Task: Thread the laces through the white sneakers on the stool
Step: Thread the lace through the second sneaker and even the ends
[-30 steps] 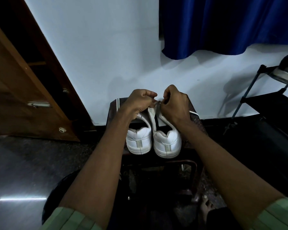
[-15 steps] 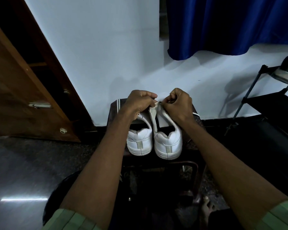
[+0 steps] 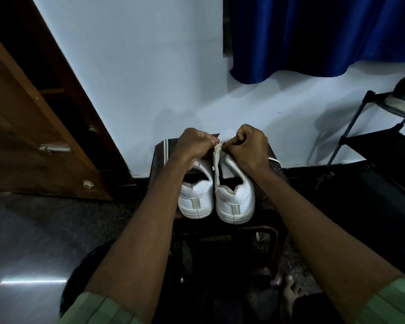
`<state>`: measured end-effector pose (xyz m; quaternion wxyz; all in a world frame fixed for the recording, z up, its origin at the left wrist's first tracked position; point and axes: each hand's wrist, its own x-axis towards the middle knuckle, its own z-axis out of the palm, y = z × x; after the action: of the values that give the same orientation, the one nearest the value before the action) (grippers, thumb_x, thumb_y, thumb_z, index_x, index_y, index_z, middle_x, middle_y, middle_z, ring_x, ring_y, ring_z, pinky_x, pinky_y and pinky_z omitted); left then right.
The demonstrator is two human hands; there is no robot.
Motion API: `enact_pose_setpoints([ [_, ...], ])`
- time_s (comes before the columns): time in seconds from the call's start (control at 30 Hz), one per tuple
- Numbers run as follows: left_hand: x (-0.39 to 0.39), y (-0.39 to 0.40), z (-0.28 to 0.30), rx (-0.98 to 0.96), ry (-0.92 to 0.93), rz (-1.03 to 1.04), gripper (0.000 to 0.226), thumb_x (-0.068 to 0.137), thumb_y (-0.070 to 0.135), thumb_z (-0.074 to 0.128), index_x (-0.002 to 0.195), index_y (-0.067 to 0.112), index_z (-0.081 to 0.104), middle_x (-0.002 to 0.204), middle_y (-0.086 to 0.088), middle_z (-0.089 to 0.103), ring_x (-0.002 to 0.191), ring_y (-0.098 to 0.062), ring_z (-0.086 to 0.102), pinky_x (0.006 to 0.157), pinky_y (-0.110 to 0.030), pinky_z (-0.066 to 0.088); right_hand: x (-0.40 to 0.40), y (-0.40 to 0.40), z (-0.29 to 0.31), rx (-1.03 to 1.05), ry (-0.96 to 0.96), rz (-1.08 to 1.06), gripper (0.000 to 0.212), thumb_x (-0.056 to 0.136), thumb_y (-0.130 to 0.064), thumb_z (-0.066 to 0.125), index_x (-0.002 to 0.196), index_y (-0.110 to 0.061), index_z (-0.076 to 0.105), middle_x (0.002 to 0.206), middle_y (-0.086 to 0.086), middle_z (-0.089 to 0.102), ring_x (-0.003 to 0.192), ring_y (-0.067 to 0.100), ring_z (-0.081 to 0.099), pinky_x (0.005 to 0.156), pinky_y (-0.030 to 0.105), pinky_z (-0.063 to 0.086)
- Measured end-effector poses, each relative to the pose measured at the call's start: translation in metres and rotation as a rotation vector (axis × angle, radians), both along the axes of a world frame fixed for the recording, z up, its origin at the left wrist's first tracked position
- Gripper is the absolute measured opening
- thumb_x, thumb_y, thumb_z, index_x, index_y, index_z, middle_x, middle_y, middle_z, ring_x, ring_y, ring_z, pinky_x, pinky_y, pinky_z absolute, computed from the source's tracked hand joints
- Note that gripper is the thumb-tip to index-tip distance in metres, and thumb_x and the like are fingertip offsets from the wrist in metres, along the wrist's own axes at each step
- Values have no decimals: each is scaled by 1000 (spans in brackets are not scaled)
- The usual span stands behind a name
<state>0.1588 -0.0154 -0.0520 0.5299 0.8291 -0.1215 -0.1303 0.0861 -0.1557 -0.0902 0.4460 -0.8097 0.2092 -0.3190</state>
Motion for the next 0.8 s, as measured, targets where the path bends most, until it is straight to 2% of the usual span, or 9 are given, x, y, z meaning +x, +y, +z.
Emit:
enact_pose_setpoints([
  [0.1,-7,-6,-5,120,-169,87,13,84,15,74,88,18,86,92,-2,82,94,-12,74,89,-27,58,2,-2,-2,-21,-4,14,40,63,-14,74,65,-18,34,69,13,70,62,30,62,59,42,53],
  [0.2,-7,-9,-6,125,-175,93,11,85,18,77,91,18,86,96,-4,82,99,-14,74,92,-29,58,1,-4,-4,-36,-34,36,41,64,-11,73,62,-17,33,66,13,69,58,13,54,58,39,49],
  [0.27,-8,-12,-6,196,-216,80,13,87,21,74,90,16,86,96,-6,81,100,-18,74,87,-29,57,0,-3,-4,-48,-43,60,38,67,-8,73,62,-15,36,67,13,70,59,14,59,60,39,48],
  [0.4,-5,-16,-9,281,-266,163,28,88,22,62,72,1,71,68,-10,66,85,-33,71,68,-29,47,1,-1,-3,-121,-85,90,25,69,-4,80,73,-14,57,74,2,68,72,21,63,67,35,46],
  [0.5,-6,-13,5,-201,-86,210,23,92,15,49,74,9,62,77,-13,75,81,-31,76,79,-40,63,5,-3,-6,-192,-51,122,23,70,-7,84,83,-15,66,87,-2,69,78,18,61,73,31,46],
  [0.57,-9,-12,14,-569,147,210,26,101,3,37,84,14,53,80,-12,75,79,-26,76,78,-36,65,7,-6,-9,-233,-20,116,22,71,-10,83,86,-16,69,90,-1,70,83,20,63,76,32,47],
  [0.6,-9,-11,15,-627,196,204,29,103,0,33,85,15,50,74,-8,71,74,-24,73,72,-31,63,8,-6,-10,-267,-11,108,21,70,-11,82,86,-16,69,90,0,69,85,22,63,77,34,47],
  [0.7,-6,-9,9,-399,-15,164,23,101,3,36,86,5,54,66,3,52,61,-15,54,55,-25,46,9,-6,-12,-328,31,108,20,68,-22,75,86,-22,65,92,3,65,89,26,61,76,37,48],
  [0.8,-2,-6,8,50,-459,148,22,103,12,43,105,8,65,89,-1,69,82,-20,62,69,-30,41,9,-6,-12,-355,66,113,22,64,-29,64,86,-26,63,94,3,63,90,25,59,75,37,48],
])
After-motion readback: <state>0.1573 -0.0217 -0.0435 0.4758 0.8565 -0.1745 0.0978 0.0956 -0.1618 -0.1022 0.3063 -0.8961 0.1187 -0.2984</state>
